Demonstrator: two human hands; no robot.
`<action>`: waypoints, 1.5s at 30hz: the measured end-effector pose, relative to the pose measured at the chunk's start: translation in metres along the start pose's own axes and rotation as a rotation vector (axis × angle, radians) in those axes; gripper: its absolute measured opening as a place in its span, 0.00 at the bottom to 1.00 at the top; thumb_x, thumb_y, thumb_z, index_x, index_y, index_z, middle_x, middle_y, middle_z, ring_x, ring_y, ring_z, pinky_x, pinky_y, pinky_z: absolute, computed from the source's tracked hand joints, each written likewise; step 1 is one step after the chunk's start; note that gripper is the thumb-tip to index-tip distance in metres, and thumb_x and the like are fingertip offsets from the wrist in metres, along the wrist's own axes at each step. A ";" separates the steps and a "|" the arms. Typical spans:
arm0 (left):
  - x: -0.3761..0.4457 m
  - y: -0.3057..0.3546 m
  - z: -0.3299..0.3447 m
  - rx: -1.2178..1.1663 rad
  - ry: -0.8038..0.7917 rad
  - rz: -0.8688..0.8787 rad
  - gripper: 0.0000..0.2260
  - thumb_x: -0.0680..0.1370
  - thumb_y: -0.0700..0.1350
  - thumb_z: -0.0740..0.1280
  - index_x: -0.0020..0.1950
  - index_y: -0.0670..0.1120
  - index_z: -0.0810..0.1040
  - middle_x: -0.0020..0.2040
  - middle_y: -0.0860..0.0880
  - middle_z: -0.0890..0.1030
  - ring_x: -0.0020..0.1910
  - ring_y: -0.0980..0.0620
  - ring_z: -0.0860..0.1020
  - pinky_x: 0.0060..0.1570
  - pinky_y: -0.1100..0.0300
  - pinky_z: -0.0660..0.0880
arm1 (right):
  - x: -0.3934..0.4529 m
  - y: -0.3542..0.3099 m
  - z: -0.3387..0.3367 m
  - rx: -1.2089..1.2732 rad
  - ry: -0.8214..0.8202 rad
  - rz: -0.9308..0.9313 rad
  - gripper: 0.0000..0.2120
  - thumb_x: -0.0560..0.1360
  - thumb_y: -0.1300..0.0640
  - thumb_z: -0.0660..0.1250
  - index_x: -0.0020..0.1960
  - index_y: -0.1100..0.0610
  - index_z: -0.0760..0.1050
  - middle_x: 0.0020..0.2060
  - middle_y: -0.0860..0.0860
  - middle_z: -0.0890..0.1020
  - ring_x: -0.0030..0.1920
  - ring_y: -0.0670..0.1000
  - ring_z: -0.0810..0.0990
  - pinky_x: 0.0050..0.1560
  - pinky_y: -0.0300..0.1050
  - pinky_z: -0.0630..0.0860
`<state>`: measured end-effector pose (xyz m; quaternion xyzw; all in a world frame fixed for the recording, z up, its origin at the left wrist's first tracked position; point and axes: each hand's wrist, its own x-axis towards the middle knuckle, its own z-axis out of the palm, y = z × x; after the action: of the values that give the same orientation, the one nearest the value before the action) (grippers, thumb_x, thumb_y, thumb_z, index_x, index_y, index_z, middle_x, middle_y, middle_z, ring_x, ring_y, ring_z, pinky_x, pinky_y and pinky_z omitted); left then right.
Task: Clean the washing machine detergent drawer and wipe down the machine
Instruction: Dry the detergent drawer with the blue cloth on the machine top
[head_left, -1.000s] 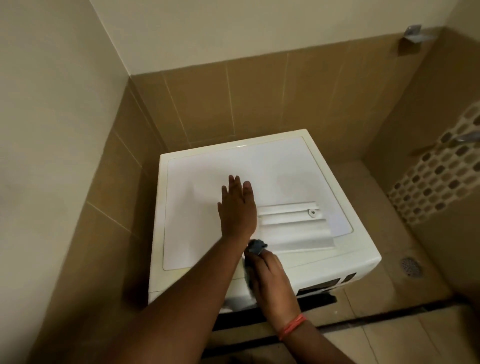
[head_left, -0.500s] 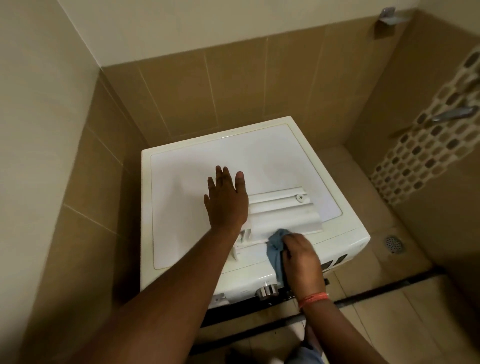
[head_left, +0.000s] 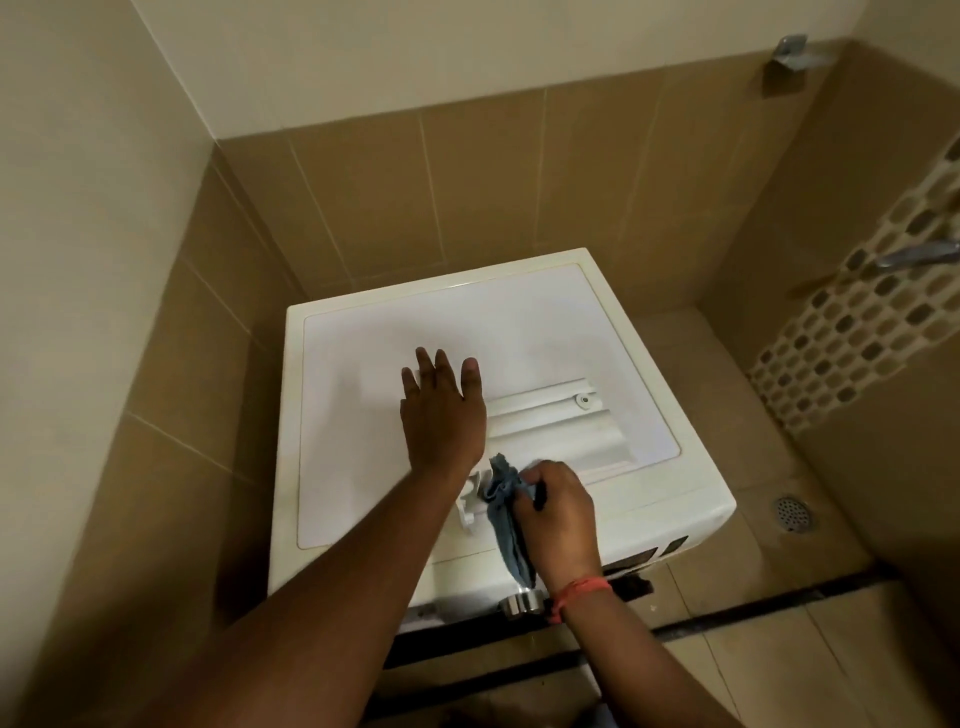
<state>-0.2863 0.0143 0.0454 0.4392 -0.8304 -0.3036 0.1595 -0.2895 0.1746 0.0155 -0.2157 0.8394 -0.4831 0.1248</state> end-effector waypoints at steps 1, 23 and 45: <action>-0.001 0.000 0.000 -0.024 0.003 -0.007 0.35 0.78 0.64 0.41 0.79 0.46 0.59 0.80 0.47 0.56 0.79 0.47 0.51 0.77 0.46 0.52 | 0.004 -0.005 -0.008 0.027 0.016 -0.033 0.11 0.72 0.68 0.68 0.41 0.52 0.74 0.40 0.44 0.75 0.43 0.40 0.75 0.43 0.26 0.67; 0.001 0.013 0.002 0.041 0.073 -0.203 0.30 0.80 0.62 0.40 0.80 0.53 0.45 0.81 0.55 0.46 0.80 0.51 0.46 0.76 0.47 0.46 | 0.188 -0.064 0.037 -0.468 -1.007 -0.545 0.12 0.79 0.60 0.63 0.62 0.62 0.75 0.58 0.58 0.79 0.59 0.58 0.77 0.57 0.45 0.70; -0.005 0.033 -0.011 -0.091 0.016 -0.447 0.24 0.82 0.63 0.44 0.76 0.57 0.57 0.61 0.42 0.79 0.57 0.40 0.78 0.55 0.51 0.72 | 0.198 0.050 -0.088 -0.004 -0.460 0.312 0.15 0.81 0.62 0.55 0.64 0.53 0.74 0.61 0.57 0.77 0.59 0.58 0.75 0.65 0.51 0.71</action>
<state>-0.2988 0.0286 0.0746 0.6072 -0.6965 -0.3648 0.1145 -0.5116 0.1676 0.0158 -0.1883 0.8130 -0.3945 0.3846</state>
